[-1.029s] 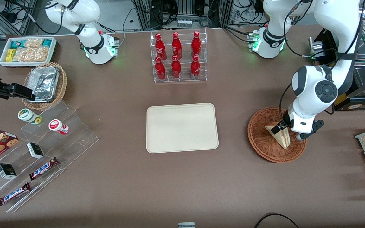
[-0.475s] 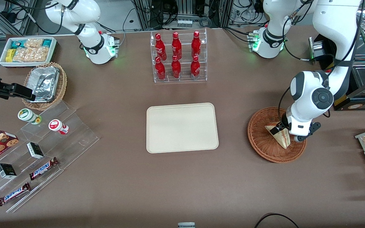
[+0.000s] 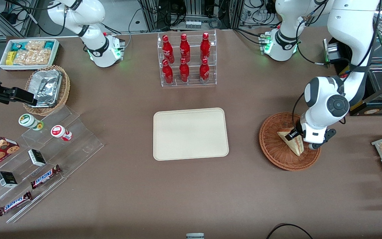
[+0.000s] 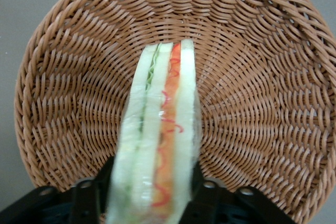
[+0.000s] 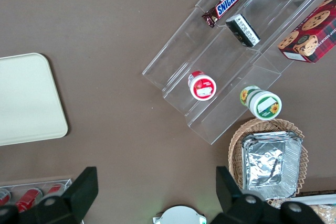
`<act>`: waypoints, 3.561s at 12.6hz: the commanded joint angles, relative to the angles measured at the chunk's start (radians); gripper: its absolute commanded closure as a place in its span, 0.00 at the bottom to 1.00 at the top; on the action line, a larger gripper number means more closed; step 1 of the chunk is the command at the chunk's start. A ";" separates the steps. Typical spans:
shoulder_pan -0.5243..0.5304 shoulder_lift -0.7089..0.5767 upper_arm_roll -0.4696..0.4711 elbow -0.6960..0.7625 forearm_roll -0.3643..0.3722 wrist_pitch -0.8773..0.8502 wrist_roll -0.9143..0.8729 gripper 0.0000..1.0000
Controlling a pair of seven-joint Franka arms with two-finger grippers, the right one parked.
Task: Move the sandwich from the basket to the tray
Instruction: 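Lift the sandwich and carry it over the cream tray, then lower the sandwich onto the tray and open the left gripper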
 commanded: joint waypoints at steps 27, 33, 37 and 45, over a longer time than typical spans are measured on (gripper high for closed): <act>-0.649 0.448 -0.021 0.806 -0.046 -0.288 -0.223 1.00; -0.714 0.504 -0.017 0.865 -0.032 -0.318 -0.259 1.00; -0.716 0.542 -0.018 0.952 -0.032 -0.461 -0.254 1.00; -0.720 0.605 -0.017 1.018 0.011 -0.455 -0.335 1.00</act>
